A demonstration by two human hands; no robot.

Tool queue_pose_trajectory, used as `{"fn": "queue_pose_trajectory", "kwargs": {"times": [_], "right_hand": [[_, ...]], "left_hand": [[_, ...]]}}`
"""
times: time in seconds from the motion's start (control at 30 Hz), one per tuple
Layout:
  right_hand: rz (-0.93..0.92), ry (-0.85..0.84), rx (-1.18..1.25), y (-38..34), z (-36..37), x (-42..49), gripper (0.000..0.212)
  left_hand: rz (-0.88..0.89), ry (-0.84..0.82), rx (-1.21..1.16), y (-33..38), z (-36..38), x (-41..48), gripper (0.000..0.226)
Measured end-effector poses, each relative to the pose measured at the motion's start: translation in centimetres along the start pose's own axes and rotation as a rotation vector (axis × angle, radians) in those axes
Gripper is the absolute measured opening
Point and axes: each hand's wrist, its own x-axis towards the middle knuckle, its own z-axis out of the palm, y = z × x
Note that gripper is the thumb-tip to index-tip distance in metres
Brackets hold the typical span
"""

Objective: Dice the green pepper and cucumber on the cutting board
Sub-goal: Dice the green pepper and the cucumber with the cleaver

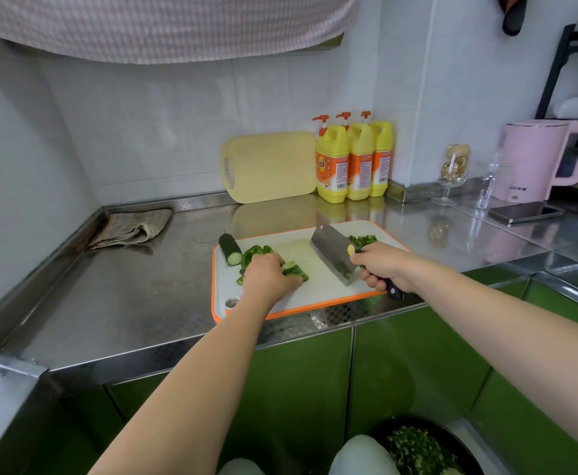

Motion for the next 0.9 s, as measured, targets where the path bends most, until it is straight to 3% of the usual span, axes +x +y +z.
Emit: {"fn": "queue_pose_trajectory", "kwargs": {"times": [0.13,0.27,0.5,0.7,0.9], "right_hand": [[0.013,0.158,-0.043,-0.3,-0.4,0.6,0.015],[-0.072,0.08,0.059,-1.0,0.0,0.1,0.016],[-0.035,0.072,-0.282,-2.6,1.8,-0.1,0.024],[-0.017,0.121,-0.757,-3.6,2.6,1.1,0.017],[0.002,0.061,-0.804,-3.8,2.2,1.7,0.024]], "left_hand": [[0.026,0.015,-0.035,0.3,1.0,0.5,0.056],[0.053,0.047,-0.069,0.2,1.4,1.2,0.057],[0.148,0.048,-0.165,-0.3,2.0,1.1,0.048],[0.237,0.121,-0.216,-1.4,2.4,1.1,0.045],[0.278,0.071,-0.222,-1.4,2.2,1.5,0.044]]}}
